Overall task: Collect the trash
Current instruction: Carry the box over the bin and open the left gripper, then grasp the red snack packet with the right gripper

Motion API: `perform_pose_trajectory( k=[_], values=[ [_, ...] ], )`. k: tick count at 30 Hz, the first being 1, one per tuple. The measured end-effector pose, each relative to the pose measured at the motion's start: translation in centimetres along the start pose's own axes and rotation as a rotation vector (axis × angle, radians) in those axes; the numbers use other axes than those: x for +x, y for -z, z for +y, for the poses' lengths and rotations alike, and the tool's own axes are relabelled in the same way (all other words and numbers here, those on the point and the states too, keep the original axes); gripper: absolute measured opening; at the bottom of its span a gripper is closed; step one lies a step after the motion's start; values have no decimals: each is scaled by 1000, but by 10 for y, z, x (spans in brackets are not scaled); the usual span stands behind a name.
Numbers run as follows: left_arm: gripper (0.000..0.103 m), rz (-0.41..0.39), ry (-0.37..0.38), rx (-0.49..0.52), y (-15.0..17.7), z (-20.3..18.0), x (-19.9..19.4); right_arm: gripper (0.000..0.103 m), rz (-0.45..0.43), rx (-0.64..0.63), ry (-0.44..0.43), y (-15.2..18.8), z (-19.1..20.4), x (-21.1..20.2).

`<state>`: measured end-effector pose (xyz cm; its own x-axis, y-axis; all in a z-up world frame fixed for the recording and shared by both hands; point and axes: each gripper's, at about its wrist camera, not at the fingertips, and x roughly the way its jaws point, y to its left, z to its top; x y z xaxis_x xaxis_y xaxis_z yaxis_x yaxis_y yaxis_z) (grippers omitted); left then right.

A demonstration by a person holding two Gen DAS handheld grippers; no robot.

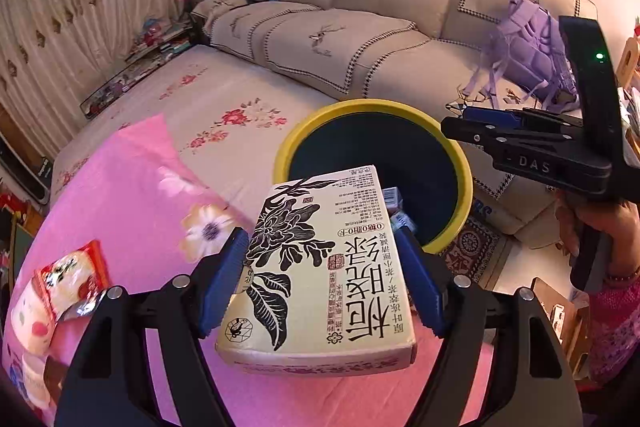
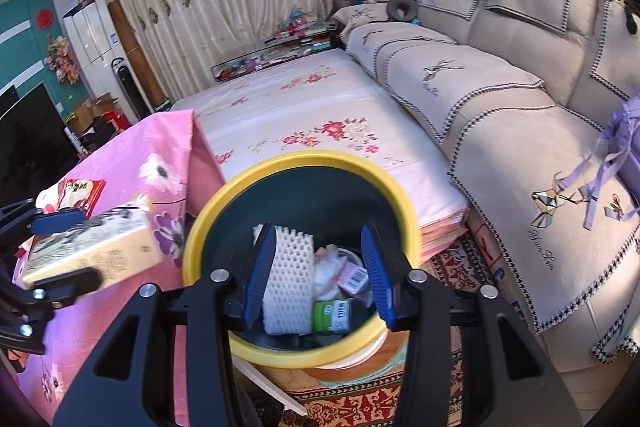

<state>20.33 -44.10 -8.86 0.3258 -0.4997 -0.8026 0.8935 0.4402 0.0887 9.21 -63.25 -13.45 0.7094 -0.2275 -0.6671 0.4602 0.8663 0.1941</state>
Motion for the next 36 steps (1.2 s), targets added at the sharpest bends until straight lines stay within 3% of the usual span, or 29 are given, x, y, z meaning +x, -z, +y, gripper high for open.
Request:
perform_pose_trajectory(
  k=[4, 10, 13, 15, 17, 21, 27, 33, 36],
  values=[
    [74, 65, 35, 56, -32, -26, 51, 43, -12, 34, 22, 3, -22, -10],
    [74, 161, 24, 107, -55, -51, 125, 43, -22, 88, 67, 7, -57, -25],
    [75, 172, 0, 108, -61, -59, 143, 43, -21, 107, 84, 12, -69, -30],
    [86, 166, -3, 83, -65, -57, 145, 43, -19, 115, 91, 14, -73, -32],
    [89, 139, -17, 49, -65, -53, 141, 43, -18, 120, 91, 16, -74, -32],
    [89, 73, -46, 11, -53, -37, 108, 43, -13, 113, 75, 19, -65, -32],
    [96, -124, -130, -90, 0, 5, 17, 43, 8, 72, 37, 20, -38, -22],
    [98, -250, -241, -241, 89, 73, -70, 43, 45, -12, -25, 13, 17, -5],
    [98, -288, -350, -301, 136, 107, -106, 43, 76, -82, -65, 6, 61, 7]
  ],
)
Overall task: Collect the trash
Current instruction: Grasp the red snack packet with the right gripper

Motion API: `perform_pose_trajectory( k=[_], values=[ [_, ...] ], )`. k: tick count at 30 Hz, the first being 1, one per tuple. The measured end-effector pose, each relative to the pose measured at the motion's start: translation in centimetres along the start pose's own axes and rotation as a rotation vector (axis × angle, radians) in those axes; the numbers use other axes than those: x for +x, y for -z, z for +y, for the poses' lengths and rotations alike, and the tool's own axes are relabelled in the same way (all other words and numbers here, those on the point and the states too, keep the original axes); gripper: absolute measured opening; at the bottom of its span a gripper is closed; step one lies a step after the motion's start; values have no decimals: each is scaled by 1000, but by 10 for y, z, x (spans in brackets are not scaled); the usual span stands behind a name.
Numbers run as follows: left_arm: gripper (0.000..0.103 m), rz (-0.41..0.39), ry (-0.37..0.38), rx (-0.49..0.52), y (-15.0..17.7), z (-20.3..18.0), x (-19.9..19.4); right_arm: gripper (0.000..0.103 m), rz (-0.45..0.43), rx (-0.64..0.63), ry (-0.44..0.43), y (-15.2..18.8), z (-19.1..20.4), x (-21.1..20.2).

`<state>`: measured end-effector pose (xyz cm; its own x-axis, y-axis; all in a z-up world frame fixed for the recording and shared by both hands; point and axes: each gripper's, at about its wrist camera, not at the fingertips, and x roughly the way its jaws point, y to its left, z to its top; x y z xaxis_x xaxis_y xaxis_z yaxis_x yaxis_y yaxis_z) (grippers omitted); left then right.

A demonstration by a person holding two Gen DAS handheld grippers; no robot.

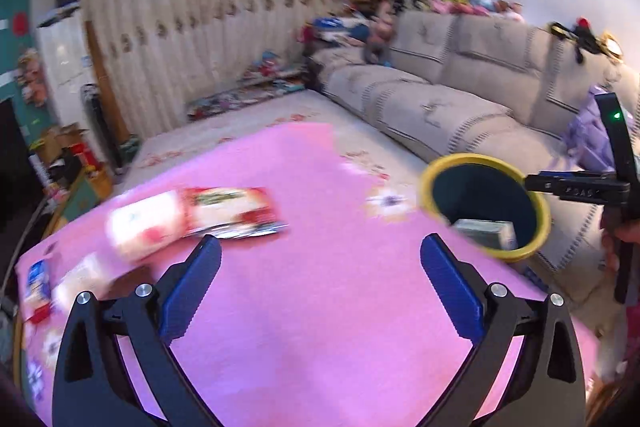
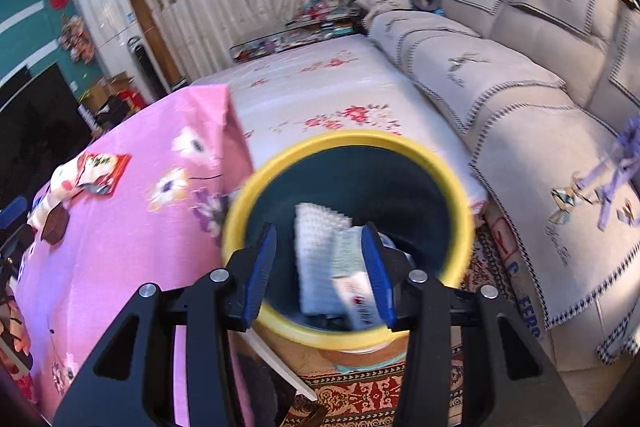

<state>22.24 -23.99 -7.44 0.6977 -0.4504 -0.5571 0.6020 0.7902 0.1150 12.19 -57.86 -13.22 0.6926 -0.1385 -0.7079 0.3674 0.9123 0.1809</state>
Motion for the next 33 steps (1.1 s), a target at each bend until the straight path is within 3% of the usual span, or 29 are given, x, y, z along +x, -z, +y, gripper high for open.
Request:
perform_pose_trajectory(
  k=[4, 9, 17, 23, 28, 33],
  values=[
    [98, -12, -139, -53, 31, 67, -23, 43, 20, -85, -88, -17, 61, 13],
    [98, -43, -189, -186, 56, 131, -38, 48, 35, -232, -184, -34, 156, 31],
    [98, -38, -177, -248, 59, 143, -35, 61, 25, -518, -215, -22, 296, 75],
    [98, -25, -170, -274, 61, 145, -31, 61, -8, -668, -145, -8, 350, 103],
    [98, -12, -166, -262, 63, 140, -28, 60, -9, -699, -51, -11, 362, 132],
    [98, -7, -160, -253, 63, 137, -26, 55, -30, -708, -36, -15, 366, 137]
  ],
)
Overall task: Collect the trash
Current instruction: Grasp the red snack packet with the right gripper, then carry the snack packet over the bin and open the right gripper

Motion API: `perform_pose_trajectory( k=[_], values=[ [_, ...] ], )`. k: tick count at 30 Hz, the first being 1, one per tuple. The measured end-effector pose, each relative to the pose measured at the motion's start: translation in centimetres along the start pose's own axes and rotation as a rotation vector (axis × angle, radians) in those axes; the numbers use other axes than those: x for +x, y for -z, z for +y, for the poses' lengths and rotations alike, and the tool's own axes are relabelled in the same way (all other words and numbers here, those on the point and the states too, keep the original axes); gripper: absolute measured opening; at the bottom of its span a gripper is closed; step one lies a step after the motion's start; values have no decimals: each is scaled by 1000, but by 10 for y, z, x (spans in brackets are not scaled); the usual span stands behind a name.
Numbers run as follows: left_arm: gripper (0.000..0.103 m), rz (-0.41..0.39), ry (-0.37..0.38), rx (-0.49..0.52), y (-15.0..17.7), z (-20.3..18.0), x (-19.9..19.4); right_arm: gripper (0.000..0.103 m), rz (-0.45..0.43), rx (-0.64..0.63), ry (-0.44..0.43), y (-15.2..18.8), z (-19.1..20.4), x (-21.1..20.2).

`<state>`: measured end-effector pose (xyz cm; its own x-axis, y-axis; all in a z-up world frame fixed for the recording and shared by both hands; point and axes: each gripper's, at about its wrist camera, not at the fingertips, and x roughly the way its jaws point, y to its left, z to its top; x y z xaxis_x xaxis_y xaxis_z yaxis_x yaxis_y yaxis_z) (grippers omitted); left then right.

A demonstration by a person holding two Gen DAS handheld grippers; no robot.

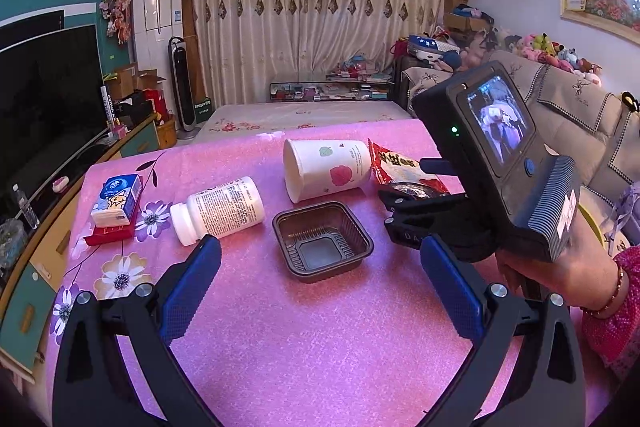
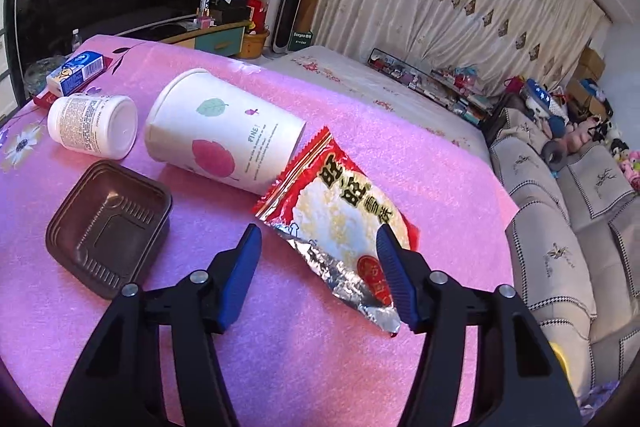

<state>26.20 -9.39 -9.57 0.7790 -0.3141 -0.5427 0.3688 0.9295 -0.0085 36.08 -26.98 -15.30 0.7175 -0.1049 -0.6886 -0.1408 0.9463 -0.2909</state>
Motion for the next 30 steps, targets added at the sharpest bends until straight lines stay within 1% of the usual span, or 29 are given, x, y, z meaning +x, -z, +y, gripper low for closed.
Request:
perform_pose_trajectory(
  k=[2, 3, 4, 5, 7, 8, 10, 13, 18, 22, 28, 30],
  values=[
    [98, 2, 0, 0, 0, -1, 0, 45, 19, -6, -7, 0, 2, 4],
    [98, 3, 0, 0, 0, -2, 0, 37, 25, -7, -7, 0, 3, 6],
    [98, 4, 0, 1, 1, -2, 1, 32, 29, -9, -7, -1, 3, 7],
    [98, 5, -1, 1, 1, -2, 1, 30, 30, -10, -6, -1, 3, 8],
    [98, 8, 0, 3, 1, -3, 1, 16, 30, -9, -6, -1, 3, 8],
    [98, 9, 0, 3, 1, -3, 2, 13, 30, -7, -8, -1, 3, 8],
    [98, 11, 2, 5, 1, -3, 3, 4, 27, 2, -14, -1, 1, 8],
    [98, 14, 2, 8, 2, -5, 3, 1, 17, 29, -40, 2, -6, 1],
    [98, 19, 6, 8, 2, -6, 4, 0, -4, 112, -121, 5, -29, -22],
    [98, 20, 8, 11, 2, -7, 4, 0, -42, 194, -185, 12, -54, -50],
    [98, 20, 10, 15, 2, -8, 4, 0, -107, 298, -230, 34, -92, -95],
    [98, 20, 10, 16, 2, -8, 4, 0, -125, 334, -232, 44, -106, -107]
  ],
)
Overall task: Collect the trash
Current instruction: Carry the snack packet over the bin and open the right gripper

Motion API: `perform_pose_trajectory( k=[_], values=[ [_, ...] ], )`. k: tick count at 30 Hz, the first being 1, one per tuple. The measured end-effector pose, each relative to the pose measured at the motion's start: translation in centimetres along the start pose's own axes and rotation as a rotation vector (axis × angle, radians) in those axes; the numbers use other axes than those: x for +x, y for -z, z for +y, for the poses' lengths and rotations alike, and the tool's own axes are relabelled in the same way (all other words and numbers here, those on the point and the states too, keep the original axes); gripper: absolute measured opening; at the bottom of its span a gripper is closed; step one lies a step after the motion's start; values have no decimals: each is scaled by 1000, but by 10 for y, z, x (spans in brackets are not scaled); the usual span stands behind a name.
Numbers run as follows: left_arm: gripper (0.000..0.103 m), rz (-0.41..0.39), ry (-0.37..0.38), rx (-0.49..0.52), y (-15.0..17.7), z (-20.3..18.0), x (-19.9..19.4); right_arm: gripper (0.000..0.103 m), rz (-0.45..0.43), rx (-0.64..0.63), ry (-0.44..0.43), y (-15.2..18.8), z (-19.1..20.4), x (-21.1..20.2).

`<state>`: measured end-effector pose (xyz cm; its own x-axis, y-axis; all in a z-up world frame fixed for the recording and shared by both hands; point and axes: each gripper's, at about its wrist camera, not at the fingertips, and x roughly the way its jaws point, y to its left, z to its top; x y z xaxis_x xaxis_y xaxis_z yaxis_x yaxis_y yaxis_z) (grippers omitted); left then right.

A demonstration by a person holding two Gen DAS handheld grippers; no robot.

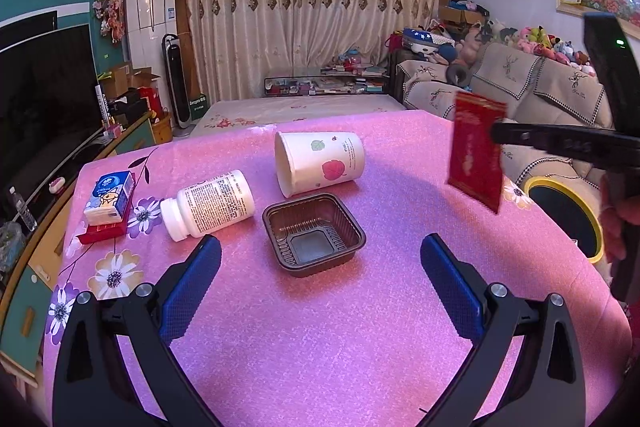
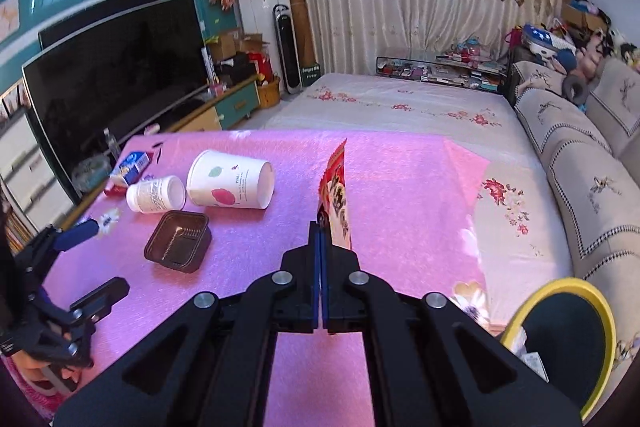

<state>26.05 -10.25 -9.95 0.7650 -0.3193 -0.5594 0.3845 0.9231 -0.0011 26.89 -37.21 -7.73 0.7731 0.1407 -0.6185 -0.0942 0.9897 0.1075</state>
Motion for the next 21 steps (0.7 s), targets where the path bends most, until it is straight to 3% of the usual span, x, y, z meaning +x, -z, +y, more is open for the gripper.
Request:
perform_pose_trajectory(
  k=[6, 12, 21],
  values=[
    [98, -4, 2, -2, 0, 0, -1, 0, -65, 104, 51, 19, -50, -50],
    [98, 1, 4, -2, 1, -1, 0, 0, -76, 248, 188, 54, -120, -83],
    [98, 4, 5, -8, 1, 1, 3, 0, 30, 402, 333, 103, -199, -65]
  ],
)
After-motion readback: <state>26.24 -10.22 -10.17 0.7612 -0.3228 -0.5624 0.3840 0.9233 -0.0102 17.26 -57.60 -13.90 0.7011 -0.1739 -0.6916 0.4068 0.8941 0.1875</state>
